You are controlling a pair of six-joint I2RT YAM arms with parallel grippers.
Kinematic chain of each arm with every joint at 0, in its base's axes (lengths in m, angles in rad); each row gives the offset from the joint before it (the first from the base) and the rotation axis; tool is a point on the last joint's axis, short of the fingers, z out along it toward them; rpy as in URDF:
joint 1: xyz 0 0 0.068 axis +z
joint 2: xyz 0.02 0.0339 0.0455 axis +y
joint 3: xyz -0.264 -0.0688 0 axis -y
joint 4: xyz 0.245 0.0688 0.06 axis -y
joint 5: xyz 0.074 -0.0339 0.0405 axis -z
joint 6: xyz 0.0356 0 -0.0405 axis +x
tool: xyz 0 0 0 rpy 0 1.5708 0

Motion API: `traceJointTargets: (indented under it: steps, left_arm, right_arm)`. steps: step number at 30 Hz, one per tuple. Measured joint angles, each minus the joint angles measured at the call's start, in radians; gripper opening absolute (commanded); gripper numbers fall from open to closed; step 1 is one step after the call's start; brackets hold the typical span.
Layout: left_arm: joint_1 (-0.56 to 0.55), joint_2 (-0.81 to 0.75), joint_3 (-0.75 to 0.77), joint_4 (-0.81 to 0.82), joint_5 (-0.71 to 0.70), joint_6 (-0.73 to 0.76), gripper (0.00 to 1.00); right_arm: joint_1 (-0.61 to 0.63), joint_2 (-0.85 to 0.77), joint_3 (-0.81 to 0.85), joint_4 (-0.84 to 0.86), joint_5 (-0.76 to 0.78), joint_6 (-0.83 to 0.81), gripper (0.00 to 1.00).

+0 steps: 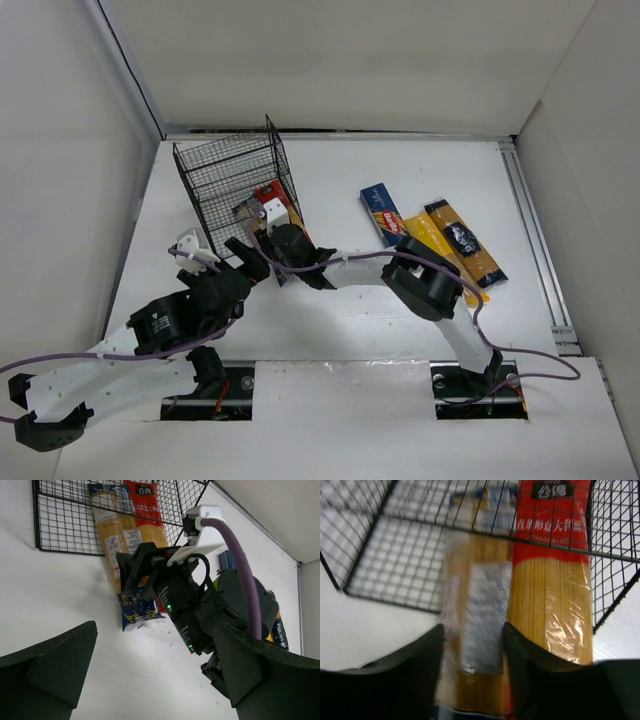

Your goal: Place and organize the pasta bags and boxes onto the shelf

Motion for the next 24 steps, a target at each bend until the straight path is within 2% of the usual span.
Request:
traceJointTargets:
  steps: [2, 3, 6, 9, 13, 17, 19, 24]
  left_arm:
    - [0.0, 0.0, 0.0, 0.0, 0.003, -0.002, 1.0]
    - [0.0, 0.0, 0.0, 0.0, 0.004, -0.002, 1.0]
    - [0.0, 0.0, 0.0, -0.002, 0.008, -0.003, 1.0]
    - [0.0, 0.0, 0.0, -0.002, 0.01, -0.005, 1.0]
    - [0.0, 0.02, 0.003, 0.039, 0.015, 0.03, 1.0]
    - [0.002, 0.142, 0.026, 0.141, 0.047, 0.094, 1.0]
    - [0.008, 0.243, 0.055, 0.191, 0.071, 0.121, 1.0]
    - [0.051, 0.528, 0.156, 0.382, 0.211, 0.215, 1.0]
  right_arm:
    - [-0.001, 0.013, 0.02, 0.033, -0.002, -0.005, 0.86]
    - [-0.002, 0.012, 0.023, 0.057, -0.005, -0.01, 0.99]
    - [-0.005, -0.019, 0.005, 0.101, -0.035, -0.036, 1.0]
    - [-0.005, -0.132, -0.118, 0.121, -0.042, -0.056, 1.0]
    - [-0.006, -0.403, -0.355, 0.08, 0.005, -0.067, 1.0]
    - [-0.043, -0.716, -0.517, -0.105, 0.097, -0.031, 1.0]
    - [-0.139, -0.863, -0.59, -0.2, 0.085, 0.0, 1.0]
    - [-0.557, -1.126, -0.717, -0.514, 0.04, 0.034, 1.0]
